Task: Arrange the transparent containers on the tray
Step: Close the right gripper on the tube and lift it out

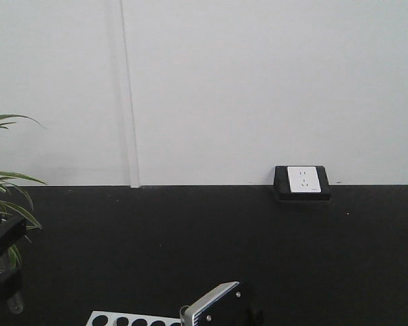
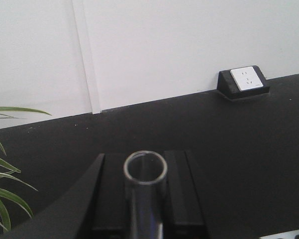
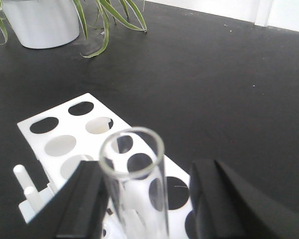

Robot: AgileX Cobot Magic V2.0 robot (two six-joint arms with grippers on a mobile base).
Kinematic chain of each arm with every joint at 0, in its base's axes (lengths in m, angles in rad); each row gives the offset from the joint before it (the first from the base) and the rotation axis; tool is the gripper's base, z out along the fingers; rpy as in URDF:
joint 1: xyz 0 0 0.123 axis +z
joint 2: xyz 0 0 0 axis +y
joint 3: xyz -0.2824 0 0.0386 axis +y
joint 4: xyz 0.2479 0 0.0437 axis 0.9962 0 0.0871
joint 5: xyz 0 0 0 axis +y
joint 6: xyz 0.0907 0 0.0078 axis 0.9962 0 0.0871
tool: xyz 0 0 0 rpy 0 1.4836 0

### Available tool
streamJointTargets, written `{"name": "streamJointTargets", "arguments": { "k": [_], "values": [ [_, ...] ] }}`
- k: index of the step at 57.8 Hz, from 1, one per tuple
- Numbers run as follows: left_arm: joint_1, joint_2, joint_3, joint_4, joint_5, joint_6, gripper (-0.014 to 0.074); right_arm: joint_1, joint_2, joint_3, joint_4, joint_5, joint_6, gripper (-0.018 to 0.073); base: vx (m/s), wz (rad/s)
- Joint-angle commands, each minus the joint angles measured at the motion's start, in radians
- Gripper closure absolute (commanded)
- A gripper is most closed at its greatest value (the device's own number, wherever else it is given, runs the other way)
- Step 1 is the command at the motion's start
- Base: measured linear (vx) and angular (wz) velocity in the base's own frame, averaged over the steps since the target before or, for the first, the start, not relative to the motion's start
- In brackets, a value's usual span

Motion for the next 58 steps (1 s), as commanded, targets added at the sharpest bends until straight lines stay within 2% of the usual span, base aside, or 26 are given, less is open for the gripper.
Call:
{"name": "streamJointTargets", "arguments": {
  "k": [1, 11, 28, 34, 47, 58],
  "values": [
    [-0.004, -0.011, -0.038, -0.006, -0.084, -0.007, 0.0468, -0.001, -0.05, -0.031, 0.001, -0.06, -0.002, 0.0193, 0.0, 0.0],
    [-0.004, -0.011, -0.038, -0.006, -0.084, -0.007, 0.0468, -0.001, -0.057, -0.031, 0.001, -0.046, -0.002, 0.0267, 0.0, 0.0],
    [-0.004, -0.011, -0.038, -0.006, -0.084, -0.007, 0.0468, -0.001, -0.091, -0.033, 0.001, -0.044, -0.002, 0.0475, 0.0, 0.0],
    [-0.004, -0.011, -0.038, -0.006, -0.084, -0.007, 0.0468, -0.001, -0.126, -0.063, 0.001, 0.017, -0.003, 0.0526, 0.0, 0.0],
    [-0.004, -0.011, -0.038, -0.006, -0.084, -0.007, 0.0468, -0.001, -0.215, -0.209, 0.002, 0.256, -0.005, 0.0552, 0.0, 0.0],
    [-0.004, -0.011, -0.038, -0.006, -0.084, -0.007, 0.0468, -0.025, -0.298, -0.322, 0.001, 0.361, -0.006, 0.0552, 0.0, 0.0]
  ]
}}
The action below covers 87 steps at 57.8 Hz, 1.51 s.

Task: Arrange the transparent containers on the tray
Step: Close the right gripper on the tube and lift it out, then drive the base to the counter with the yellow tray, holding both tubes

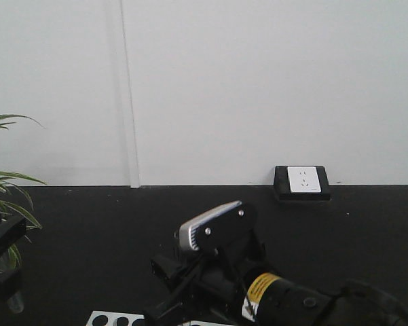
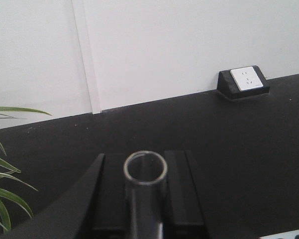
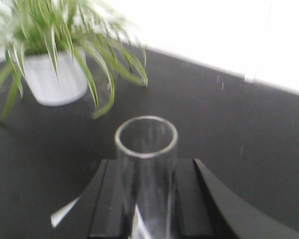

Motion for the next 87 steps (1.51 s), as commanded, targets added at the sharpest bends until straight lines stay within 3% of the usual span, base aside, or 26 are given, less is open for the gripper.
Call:
{"name": "streamJointTargets", "arguments": {
  "k": [1, 12, 13, 27, 43, 87],
  "values": [
    [-0.004, -0.011, -0.038, -0.006, -0.084, -0.007, 0.0468, -0.024, -0.085, -0.08, -0.002, -0.027, -0.006, 0.0552, 0.0, 0.0],
    [-0.004, -0.011, -0.038, -0.006, -0.092, -0.005, 0.0468, -0.08, -0.202, -0.106, -0.005, 0.101, -0.01, 0.0552, 0.0, 0.0],
    [-0.004, -0.021, -0.038, 0.008, -0.102, -0.005, 0.0468, -0.121, -0.298, -0.106, -0.01, 0.227, -0.022, 0.0552, 0.0, 0.0],
    [-0.004, -0.122, -0.038, 0.009, -0.092, -0.005, 0.0468, -0.195, -0.528, -0.075, -0.013, 0.397, -0.092, 0.0552, 0.0, 0.0],
    [-0.004, -0.277, -0.038, 0.009, 0.067, -0.005, 0.0469, -0.216, -0.719, 0.062, -0.012, 0.43, -0.092, 0.0552, 0.0, 0.0],
    [-0.004, -0.316, -0.038, 0.008, 0.074, -0.005, 0.0468, -0.216, -0.734, 0.075, -0.012, 0.426, -0.092, 0.055, 0.0, 0.0]
  ]
}}
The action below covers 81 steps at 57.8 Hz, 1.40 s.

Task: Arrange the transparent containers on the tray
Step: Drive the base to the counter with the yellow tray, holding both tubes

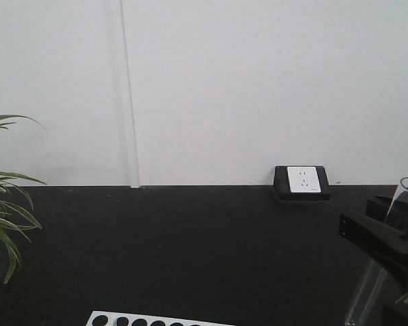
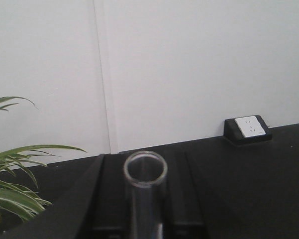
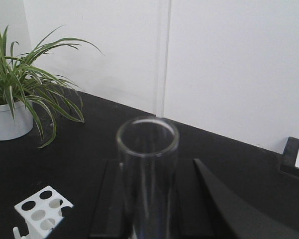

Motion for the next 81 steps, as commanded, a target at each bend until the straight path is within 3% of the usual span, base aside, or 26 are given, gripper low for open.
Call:
{"name": "streamJointTargets", "arguments": {
  "k": [1, 81],
  "values": [
    [-0.004, 0.0, -0.038, 0.001, -0.076, -0.005, 0.0468, -0.007, -0.007, -0.03, -0.008, -0.086, -0.007, 0.055, 0.0, 0.0],
    [-0.004, 0.003, -0.038, 0.001, -0.076, -0.005, 0.0468, -0.007, -0.007, -0.03, -0.008, -0.086, -0.007, 0.055, -0.09, 0.01]
  ]
}}
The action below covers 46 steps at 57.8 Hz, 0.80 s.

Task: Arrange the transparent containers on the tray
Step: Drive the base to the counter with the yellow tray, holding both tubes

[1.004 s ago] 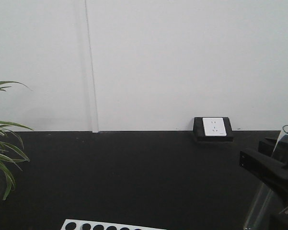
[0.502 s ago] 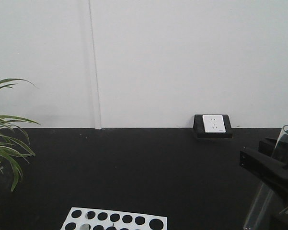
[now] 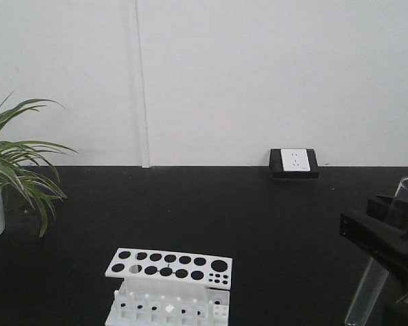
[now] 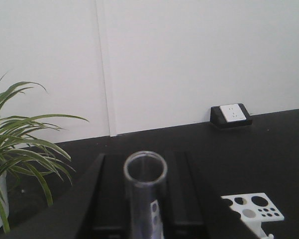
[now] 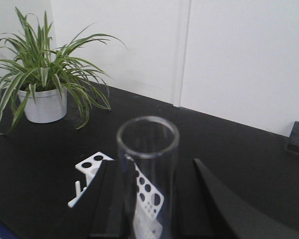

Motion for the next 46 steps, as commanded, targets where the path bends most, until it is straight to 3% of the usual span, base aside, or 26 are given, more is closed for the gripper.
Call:
{"name": "streamJointTargets", "arguments": {
  "k": [1, 46],
  "values": [
    [-0.004, 0.002, -0.038, 0.001, -0.082, -0.005, 0.0468, -0.007, -0.007, -0.03, -0.008, -0.087, -0.006, 0.055, -0.23, 0.0],
    [-0.004, 0.002, -0.038, 0.001, -0.082, -0.005, 0.0468, -0.007, -0.007, -0.03, -0.008, -0.087, -0.006, 0.055, -0.27, 0.03]
  ]
}}
